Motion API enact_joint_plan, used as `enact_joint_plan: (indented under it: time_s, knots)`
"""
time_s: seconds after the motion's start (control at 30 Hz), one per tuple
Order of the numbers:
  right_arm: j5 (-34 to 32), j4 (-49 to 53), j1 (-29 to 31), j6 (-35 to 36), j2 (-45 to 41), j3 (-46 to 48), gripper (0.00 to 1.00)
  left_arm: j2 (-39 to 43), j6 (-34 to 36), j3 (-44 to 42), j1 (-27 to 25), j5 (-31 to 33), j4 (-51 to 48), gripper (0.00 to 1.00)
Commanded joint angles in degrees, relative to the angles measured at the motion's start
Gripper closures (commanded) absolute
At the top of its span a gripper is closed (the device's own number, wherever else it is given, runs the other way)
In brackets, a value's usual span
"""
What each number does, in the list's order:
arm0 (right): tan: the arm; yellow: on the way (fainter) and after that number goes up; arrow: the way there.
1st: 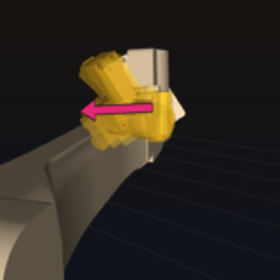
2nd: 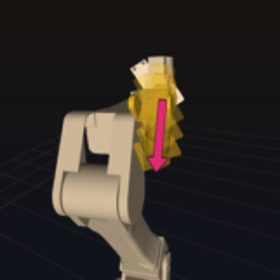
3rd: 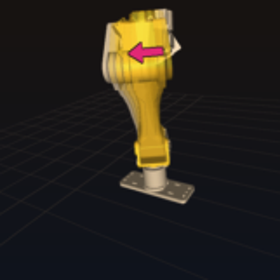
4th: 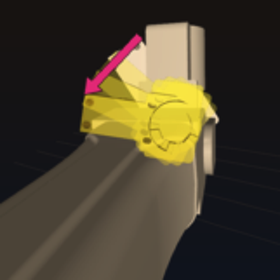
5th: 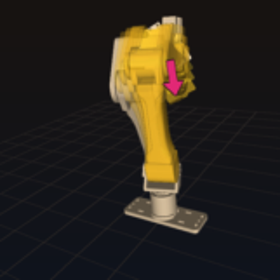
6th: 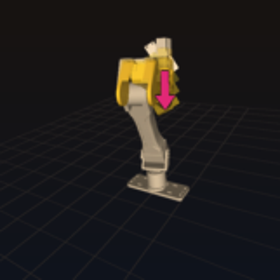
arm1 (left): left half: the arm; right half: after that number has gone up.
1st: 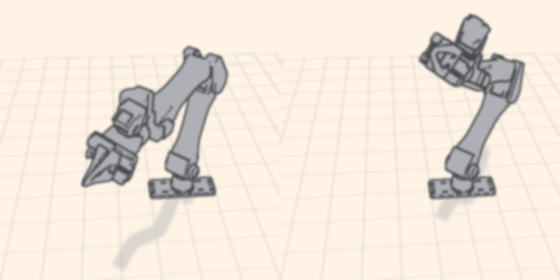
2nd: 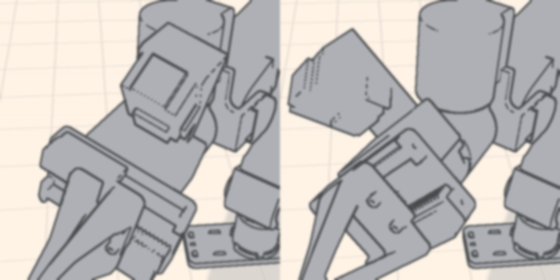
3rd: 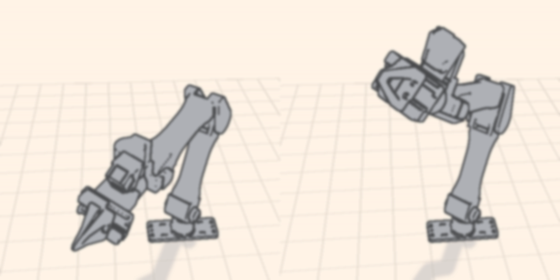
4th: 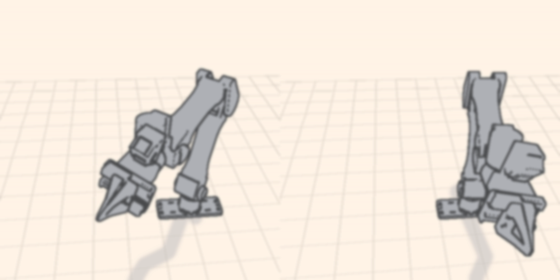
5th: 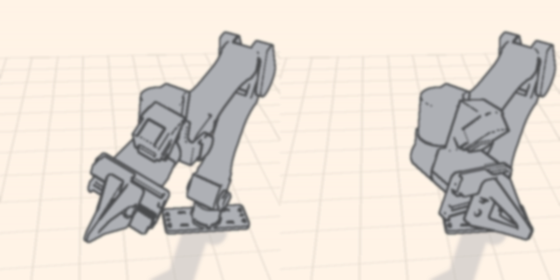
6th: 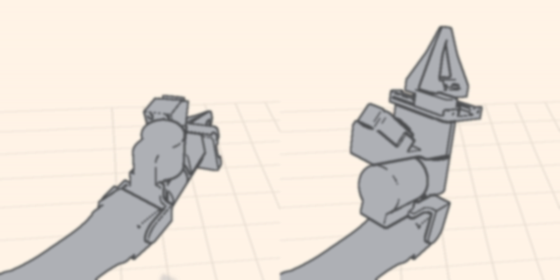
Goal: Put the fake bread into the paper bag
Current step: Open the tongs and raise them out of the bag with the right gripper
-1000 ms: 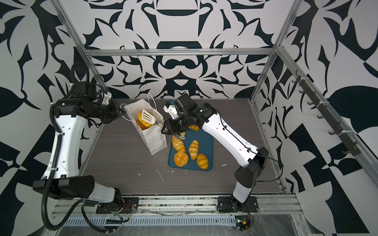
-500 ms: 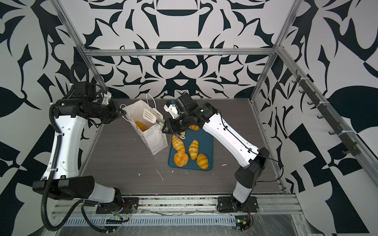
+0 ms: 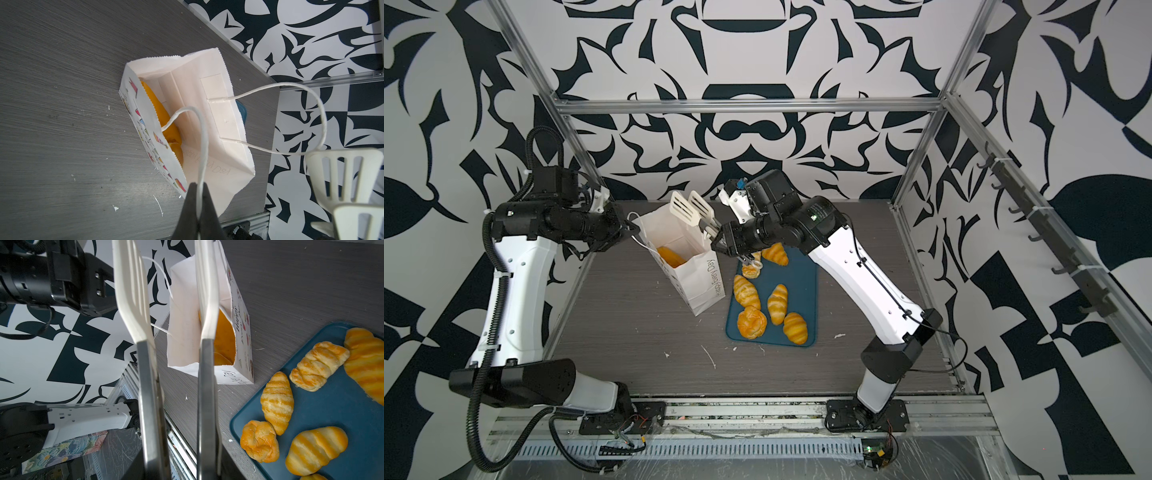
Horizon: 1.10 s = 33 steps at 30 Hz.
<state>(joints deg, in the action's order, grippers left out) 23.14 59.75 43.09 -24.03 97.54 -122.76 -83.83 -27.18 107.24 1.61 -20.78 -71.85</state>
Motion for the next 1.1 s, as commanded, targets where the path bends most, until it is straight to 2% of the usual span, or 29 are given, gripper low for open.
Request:
enact_joint_plan:
  time_s: [0.0,0.47,1.07]
  knots:
    - [0.1,-1.3,-2.0,0.2,-3.7,-2.9,0.59,0.9,-0.3,0.2,0.3,-0.1,-2.2,1.0]
    - [6.0,1.4,-17.0,2.2,-5.3,-2.4,0.59,1.3,-0.2,-0.1,0.7,-0.2,-2.2,1.0]
    - [4.5,1.4,-23.9,2.9,-5.5,8.7,0.59,0.9,-0.4,0.2,0.8,-0.7,-1.9,1.0]
